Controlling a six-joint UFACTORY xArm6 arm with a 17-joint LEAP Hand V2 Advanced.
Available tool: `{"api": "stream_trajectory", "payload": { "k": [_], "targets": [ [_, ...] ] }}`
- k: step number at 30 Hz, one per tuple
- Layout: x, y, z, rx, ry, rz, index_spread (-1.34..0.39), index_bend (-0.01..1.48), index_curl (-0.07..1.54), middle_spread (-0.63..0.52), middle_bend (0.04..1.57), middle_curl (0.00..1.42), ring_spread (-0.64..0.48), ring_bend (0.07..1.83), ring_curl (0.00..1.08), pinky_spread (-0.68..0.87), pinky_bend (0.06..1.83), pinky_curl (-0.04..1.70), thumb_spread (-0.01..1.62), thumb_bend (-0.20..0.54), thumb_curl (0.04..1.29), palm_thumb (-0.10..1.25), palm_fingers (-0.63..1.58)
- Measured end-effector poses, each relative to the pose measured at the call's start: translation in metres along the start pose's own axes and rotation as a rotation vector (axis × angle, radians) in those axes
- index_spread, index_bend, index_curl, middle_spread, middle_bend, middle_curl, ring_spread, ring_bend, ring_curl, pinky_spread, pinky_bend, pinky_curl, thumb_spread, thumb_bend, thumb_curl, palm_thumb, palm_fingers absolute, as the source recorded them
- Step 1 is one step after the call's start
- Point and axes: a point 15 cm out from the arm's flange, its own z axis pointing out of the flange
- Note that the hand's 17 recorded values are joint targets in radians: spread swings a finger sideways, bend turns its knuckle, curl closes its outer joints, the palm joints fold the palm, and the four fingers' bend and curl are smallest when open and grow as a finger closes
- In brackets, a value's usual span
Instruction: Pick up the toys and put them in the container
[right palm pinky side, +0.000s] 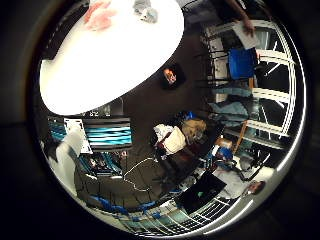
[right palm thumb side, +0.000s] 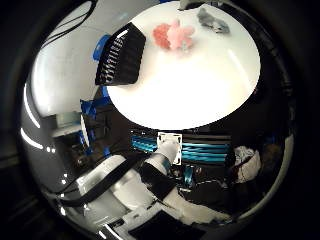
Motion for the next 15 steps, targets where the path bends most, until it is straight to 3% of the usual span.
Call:
{"api": "stream_trajectory", "payload": {
  "k": [15],
  "targets": [
    [0.013, -0.027, -0.016, 0.021, 0.001, 0.028, -0.37, 0.16, 0.28, 0.07, 0.19, 0.31, 0.22, 0.28, 0.25, 0.44, 0.46, 0.30, 0.97, -0.027, 0.28, 0.31, 0.12]
  ]
}}
